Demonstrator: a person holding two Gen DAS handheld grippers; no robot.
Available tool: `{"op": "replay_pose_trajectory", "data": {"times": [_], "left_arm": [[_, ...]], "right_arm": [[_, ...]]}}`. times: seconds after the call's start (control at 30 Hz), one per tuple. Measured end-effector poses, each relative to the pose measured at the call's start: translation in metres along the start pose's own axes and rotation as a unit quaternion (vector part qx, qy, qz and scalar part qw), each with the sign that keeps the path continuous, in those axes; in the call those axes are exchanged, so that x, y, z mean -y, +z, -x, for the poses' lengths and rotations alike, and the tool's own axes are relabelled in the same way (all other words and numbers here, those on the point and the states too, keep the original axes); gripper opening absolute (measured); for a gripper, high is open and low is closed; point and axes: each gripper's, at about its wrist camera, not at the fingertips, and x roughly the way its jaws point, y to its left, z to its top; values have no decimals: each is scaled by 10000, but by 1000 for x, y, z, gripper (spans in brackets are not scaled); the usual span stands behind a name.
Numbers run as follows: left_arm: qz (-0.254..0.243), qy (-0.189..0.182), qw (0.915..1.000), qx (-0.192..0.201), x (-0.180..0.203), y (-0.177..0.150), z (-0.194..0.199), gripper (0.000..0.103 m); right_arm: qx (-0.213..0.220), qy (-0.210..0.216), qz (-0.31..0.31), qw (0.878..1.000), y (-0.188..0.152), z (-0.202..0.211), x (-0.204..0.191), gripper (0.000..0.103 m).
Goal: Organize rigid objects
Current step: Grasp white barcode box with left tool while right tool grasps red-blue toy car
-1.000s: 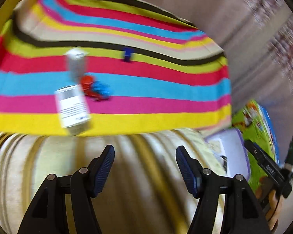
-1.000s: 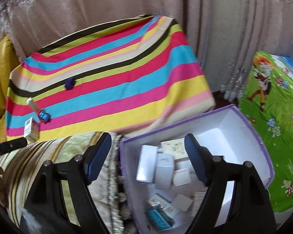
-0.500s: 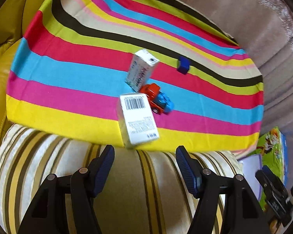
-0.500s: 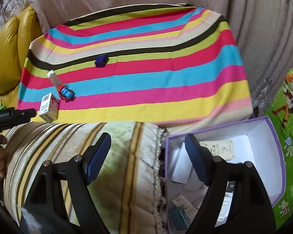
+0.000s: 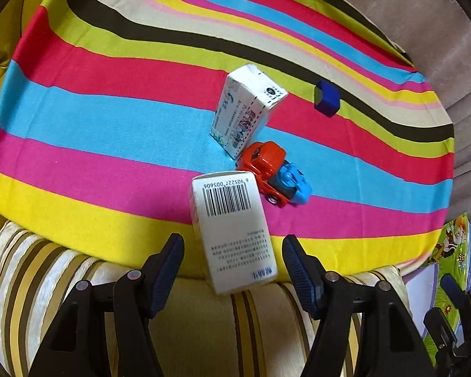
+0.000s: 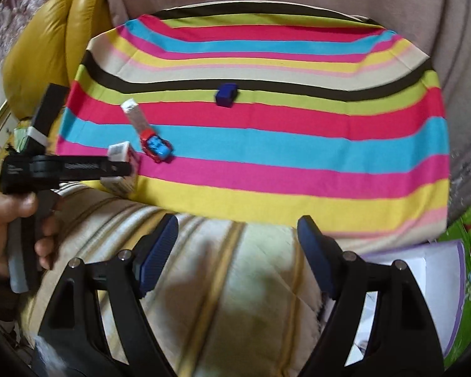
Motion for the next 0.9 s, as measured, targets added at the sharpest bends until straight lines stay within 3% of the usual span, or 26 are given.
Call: {"op": "replay_pose_trajectory", "data": {"times": [0.07,0.23,0.53,0.73,0.9], "left_arm": [[8,27,10000,-59,-2,1,-5,51],[72,-57,10000,-20,-6,-2,-5,49],[899,-628,9934,340,-51,-20,18,41],[1010,-950,9875,749,-63,-34,36,41],[1052,-1012,9862,783,-63,-35,35,41]], "right_arm": [[-45,-45,121,9999,8,-7,-9,81],[-115,89,320,9994,26,-28,-29,81],[-351,179,583,9975,48,-71,-62,81],[-520,205,1013,9933,63,-99,-88,81],[-582,350,1253,9898,74,-119,-105,81]]}}
